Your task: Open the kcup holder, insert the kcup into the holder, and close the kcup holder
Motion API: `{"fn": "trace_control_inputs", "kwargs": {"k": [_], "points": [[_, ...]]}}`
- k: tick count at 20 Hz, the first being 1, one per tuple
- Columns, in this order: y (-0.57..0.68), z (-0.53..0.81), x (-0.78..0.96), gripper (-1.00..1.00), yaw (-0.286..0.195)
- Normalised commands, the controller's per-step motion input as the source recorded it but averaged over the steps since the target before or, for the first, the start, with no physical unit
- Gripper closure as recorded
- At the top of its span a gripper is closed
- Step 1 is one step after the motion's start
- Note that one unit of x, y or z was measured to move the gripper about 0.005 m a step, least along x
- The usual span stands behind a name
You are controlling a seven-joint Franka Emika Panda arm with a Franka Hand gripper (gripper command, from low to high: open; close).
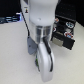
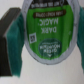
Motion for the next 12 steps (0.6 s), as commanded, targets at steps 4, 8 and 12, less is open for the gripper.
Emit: {"fn": "trace_control_inputs", "kwargs": {"k": [4, 8, 12], "points": [[0.51, 0.78, 0.0, 1.0, 0.116], [0.49, 0.73, -0.01, 1.0, 0.128], [0.47, 0.63, -0.06, 1.0, 0.128]]}}
